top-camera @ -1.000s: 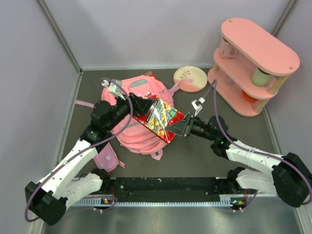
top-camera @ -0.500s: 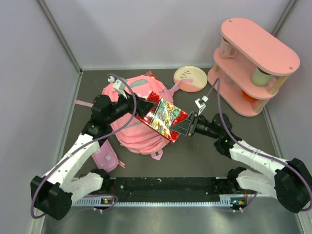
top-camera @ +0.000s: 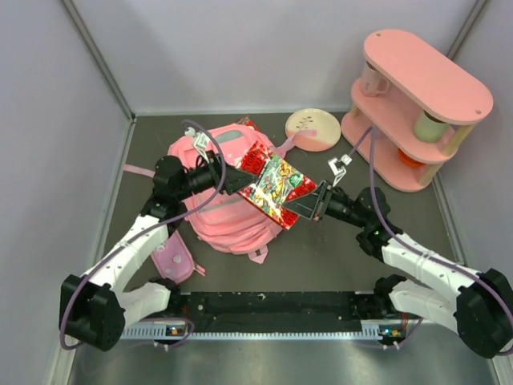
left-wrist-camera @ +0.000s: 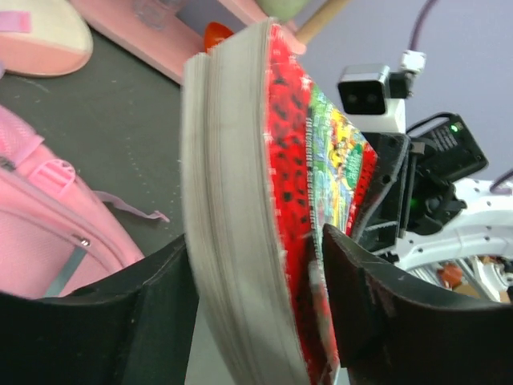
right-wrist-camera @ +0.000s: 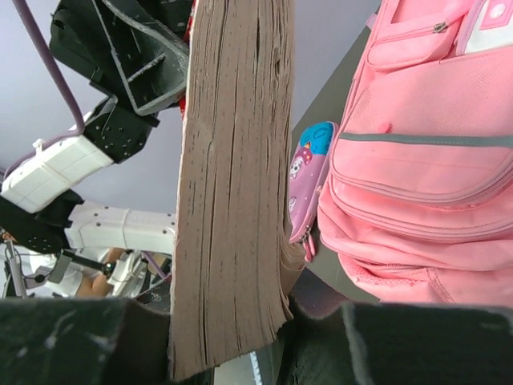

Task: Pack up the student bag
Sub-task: Pick up the book from the center of the board.

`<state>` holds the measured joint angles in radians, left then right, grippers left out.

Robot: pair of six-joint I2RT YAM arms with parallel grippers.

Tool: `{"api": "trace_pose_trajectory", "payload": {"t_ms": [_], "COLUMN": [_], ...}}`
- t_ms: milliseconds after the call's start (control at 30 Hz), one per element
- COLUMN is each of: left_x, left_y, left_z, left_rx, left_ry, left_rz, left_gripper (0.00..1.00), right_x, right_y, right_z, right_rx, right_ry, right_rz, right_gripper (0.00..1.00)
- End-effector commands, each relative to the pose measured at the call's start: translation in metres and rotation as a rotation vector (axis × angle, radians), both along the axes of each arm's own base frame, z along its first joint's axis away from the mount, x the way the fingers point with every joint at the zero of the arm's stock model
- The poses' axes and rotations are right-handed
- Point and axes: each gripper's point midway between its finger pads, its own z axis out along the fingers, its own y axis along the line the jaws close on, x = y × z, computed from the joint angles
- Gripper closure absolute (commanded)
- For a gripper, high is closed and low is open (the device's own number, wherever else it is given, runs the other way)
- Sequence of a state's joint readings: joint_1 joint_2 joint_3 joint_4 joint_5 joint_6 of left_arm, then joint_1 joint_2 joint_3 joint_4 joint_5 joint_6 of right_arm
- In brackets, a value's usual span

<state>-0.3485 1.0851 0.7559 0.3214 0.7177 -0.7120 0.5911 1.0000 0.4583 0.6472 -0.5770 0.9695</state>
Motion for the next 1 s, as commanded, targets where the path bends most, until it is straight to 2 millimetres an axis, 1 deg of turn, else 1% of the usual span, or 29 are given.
{"api": "trace_pose_trajectory", "payload": {"t_ms": [0,67,100,133,167,200,233,267,300,333,367,400,433,500,533,567,633,667,700,733,800,833,900,933,967], "left_x": [-0.017,-0.017,-0.016,-0.014,-0.013,-0.011,-0.01,-0.009,-0.008,-0.005,-0.005,-0.005,-0.003,-0.004,-0.005,-0.004,-0.006,-0.007,-0.007,-0.009,-0.011,-0.012,-0.015,-0.015,-0.015], "left_y": [-0.009,-0.009,-0.008,-0.007,-0.006,-0.004,-0.003,-0.001,0.001,0.003,0.005,0.007,0.008,0.01,0.011,0.011,0.011,0.01,0.01,0.01,0.009,0.008,0.009,0.009,0.009], "left_z": [0.021,0.019,0.02,0.019,0.017,0.018,0.018,0.018,0.02,0.022,0.022,0.028,0.03,0.033,0.037,0.038,0.044,0.043,0.043,0.048,0.045,0.043,0.049,0.048,0.048], "left_rx": [-0.066,-0.067,-0.069,-0.068,-0.067,-0.07,-0.072,-0.074,-0.082,-0.089,-0.101,-0.119,-0.132,-0.158,-0.171,-0.182,-0.199,-0.208,-0.214,-0.226,-0.24,-0.241,-0.267,-0.274,-0.275], "left_ry": [-0.077,-0.073,-0.073,-0.068,-0.061,-0.064,-0.061,-0.061,-0.061,-0.063,-0.051,-0.069,-0.069,-0.066,-0.08,-0.072,-0.093,-0.085,-0.087,-0.11,-0.097,-0.092,-0.113,-0.112,-0.111], "left_rz": [-0.123,-0.119,-0.107,-0.098,-0.084,-0.059,-0.049,-0.035,-0.02,0.002,0.015,0.023,0.039,0.048,0.049,0.052,0.047,0.04,0.034,0.025,0.012,0.006,-0.004,-0.002,-0.005], "left_gripper": [0.57,0.75,0.84,0.98,1.0,1.0,1.0,1.0,1.0,1.0,1.0,1.0,1.0,1.0,1.0,1.0,1.0,1.0,1.0,1.0,1.0,1.0,1.0,1.0,1.0], "right_x": [-0.008,-0.006,-0.002,-0.001,0.001,0.006,0.008,0.009,0.015,0.018,0.018,0.022,0.023,0.025,0.024,0.023,0.023,0.021,0.023,0.023,0.022,0.025,0.025,0.028,0.026], "right_y": [-0.002,-0.003,-0.004,-0.005,-0.007,-0.009,-0.011,-0.014,-0.018,-0.021,-0.024,-0.027,-0.029,-0.032,-0.031,-0.03,-0.028,-0.026,-0.024,-0.023,-0.02,-0.018,-0.014,-0.011,-0.01], "right_z": [0.049,0.047,0.044,0.043,0.042,0.037,0.033,0.033,0.028,0.022,0.021,0.02,0.012,0.009,0.004,0.004,-0.002,0.004,0.0,0.0,0.009,0.007,0.014,0.01,0.019], "right_rx": [0.108,0.106,0.097,0.096,0.095,0.085,0.08,0.082,0.072,0.061,0.067,0.071,0.069,0.075,0.076,0.083,0.087,0.117,0.117,0.132,0.168,0.174,0.2,0.203,0.236], "right_ry": [-0.186,-0.186,-0.172,-0.166,-0.16,-0.137,-0.123,-0.118,-0.091,-0.07,-0.059,-0.047,-0.015,0.001,0.023,0.026,0.051,0.048,0.066,0.079,0.052,0.072,0.059,0.082,0.053], "right_rz": [0.023,0.012,-0.005,-0.015,-0.032,-0.06,-0.075,-0.093,-0.13,-0.153,-0.169,-0.201,-0.212,-0.233,-0.232,-0.223,-0.207,-0.195,-0.186,-0.176,-0.154,-0.147,-0.126,-0.116,-0.099], "right_gripper": [1.0,1.0,0.96,0.93,0.9,0.78,0.71,0.65,0.4,0.3,0.25,0.17,0.13,0.11,0.1,0.1,0.09,0.09,0.09,0.08,0.08,0.07,0.07,0.07,0.07]}}
